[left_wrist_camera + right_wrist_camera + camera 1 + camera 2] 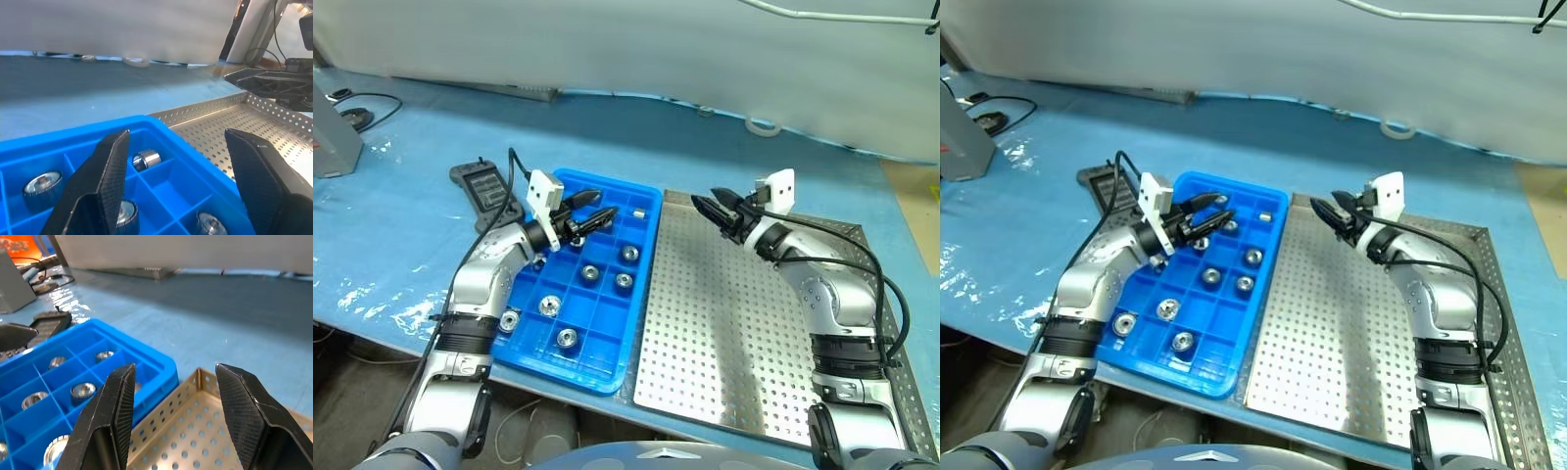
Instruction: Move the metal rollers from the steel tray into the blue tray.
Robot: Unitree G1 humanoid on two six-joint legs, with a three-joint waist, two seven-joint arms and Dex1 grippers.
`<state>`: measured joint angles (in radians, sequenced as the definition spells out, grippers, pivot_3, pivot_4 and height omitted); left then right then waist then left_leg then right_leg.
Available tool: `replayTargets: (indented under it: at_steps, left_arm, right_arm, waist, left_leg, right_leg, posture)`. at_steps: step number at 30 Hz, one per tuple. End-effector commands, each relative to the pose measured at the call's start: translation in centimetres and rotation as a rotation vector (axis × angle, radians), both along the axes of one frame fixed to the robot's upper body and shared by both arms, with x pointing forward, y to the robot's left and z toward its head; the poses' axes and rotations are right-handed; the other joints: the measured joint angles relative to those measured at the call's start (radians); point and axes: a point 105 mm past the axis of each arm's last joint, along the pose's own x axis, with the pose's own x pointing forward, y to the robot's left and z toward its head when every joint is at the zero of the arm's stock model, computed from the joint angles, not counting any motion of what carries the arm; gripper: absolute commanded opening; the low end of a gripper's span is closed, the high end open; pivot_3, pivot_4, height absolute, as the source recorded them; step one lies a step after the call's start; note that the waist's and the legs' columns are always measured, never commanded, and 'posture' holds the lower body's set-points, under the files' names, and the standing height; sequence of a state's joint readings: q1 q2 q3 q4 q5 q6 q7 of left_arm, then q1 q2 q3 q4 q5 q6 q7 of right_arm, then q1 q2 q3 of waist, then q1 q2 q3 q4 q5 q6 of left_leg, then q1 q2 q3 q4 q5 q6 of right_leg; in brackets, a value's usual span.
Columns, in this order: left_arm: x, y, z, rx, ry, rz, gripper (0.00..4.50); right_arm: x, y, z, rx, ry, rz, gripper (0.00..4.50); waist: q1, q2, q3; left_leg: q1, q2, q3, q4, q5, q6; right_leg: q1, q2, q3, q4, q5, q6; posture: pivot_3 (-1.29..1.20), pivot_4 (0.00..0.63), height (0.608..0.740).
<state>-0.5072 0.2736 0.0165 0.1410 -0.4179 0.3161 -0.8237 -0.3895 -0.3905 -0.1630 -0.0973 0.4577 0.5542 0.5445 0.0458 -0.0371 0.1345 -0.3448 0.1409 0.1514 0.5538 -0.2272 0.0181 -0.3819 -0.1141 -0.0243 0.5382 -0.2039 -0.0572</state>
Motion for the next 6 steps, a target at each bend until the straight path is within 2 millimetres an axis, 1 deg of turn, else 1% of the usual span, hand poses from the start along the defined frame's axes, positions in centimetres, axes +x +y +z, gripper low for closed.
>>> replayTargets:
  at_steps: [1,4,6]
  left_arm:
    - [0.26,-0.91,1.68,-0.020,-0.066,-0.012,3.25]
    - [0.24,-1.34,1.32,-0.014,-0.065,-0.022,3.25]
    - [0.11,-1.42,0.99,-0.010,-0.061,-0.029,3.25]
  right_arm:
    - [0.41,0.26,1.82,0.005,-0.077,-0.018,2.67]
    - [0.83,0.59,2.25,0.012,-0.091,-0.027,2.67]
    - [0.80,0.68,2.19,0.008,-0.091,-0.021,2.67]
  waist:
    - [0.000,0.000,0.000]
    - [-0.002,0.000,0.000]
    - [-0.002,0.000,0.000]
  left_leg:
    - [0.000,0.000,0.000,0.000,0.000,0.000]
    - [-0.002,0.000,0.000,0.000,0.000,0.000]
    - [-0.002,0.000,0.000,0.000,0.000,0.001]
  right_leg:
    - [0.000,0.000,0.000,0.000,0.000,0.000]
    - [-0.001,0.000,0.000,0.001,0.000,0.000]
    - [-0.002,0.000,0.000,0.001,0.000,0.000]
  posture:
    - [0.00,0.150,0.740]
    - [0.00,0.150,0.740]
    - [0.01,0.150,0.740]
